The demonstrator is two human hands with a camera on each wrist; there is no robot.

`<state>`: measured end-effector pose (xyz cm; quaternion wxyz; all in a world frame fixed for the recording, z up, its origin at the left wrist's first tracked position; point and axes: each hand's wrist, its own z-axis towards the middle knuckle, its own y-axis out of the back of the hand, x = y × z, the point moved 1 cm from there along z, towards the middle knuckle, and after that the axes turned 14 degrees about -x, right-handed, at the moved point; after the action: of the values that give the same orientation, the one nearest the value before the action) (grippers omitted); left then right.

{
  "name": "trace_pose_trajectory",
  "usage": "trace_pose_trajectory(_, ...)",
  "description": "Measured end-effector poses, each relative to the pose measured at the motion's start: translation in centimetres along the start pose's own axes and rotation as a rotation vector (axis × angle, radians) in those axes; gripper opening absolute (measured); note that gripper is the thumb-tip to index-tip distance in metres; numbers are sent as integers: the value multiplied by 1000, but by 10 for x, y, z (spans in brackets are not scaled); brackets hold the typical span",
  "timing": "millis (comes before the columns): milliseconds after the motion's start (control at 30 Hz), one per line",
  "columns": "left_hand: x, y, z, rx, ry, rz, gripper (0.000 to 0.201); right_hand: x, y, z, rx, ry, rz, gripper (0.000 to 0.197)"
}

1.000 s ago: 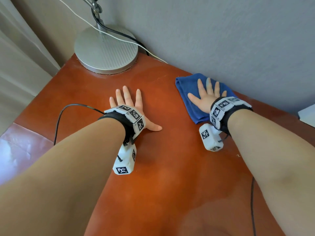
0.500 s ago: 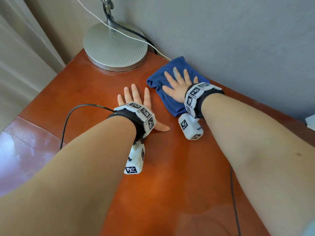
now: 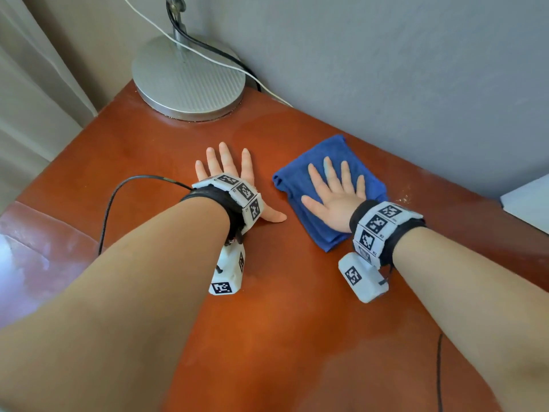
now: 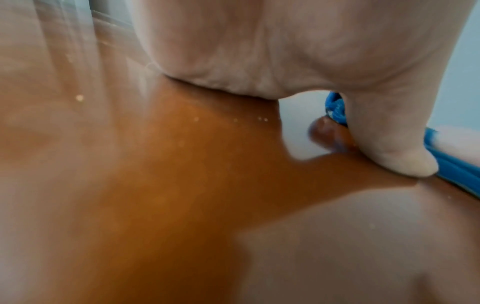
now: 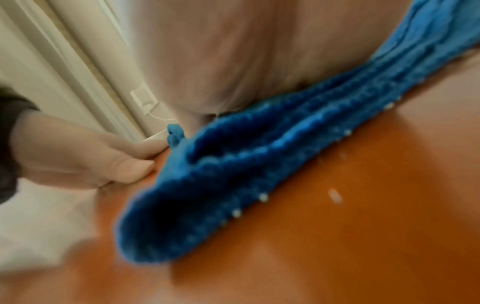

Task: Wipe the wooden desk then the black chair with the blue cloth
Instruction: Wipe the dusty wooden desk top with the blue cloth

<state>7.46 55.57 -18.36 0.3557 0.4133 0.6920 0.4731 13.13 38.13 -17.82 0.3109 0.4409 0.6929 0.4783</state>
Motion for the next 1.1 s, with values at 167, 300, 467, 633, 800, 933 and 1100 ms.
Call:
trace_pose_trajectory(167, -3, 5, -2, 30, 21, 15, 139, -28, -3, -17, 70, 97, -42, 72)
trace_pose_trajectory(300, -3, 6, -1, 55, 30, 16, 141, -65, 3, -3, 28, -118, 14, 75)
trace_pose_trajectory(467, -3, 5, -1, 56, 23, 14, 141, -69, 17, 27, -22, -362, 75, 77)
trace_pose_trajectory(633, -5, 7, -1, 79, 36, 27, 141, -24, 21, 44, -41, -255, 61, 74)
trace_pose_trajectory(800, -5, 7, -2, 70, 40, 41, 141, -13, 3, 8, 11, -15, -1, 71)
trace_pose_trajectory(933, -5, 8, -2, 84, 47, 42, 141, -49, 2, -5, 81, 55, -17, 71)
trace_pose_trajectory(1100, -5, 7, 3, 109, 52, 36, 143, -71, 12, 30, -4, -226, 17, 74)
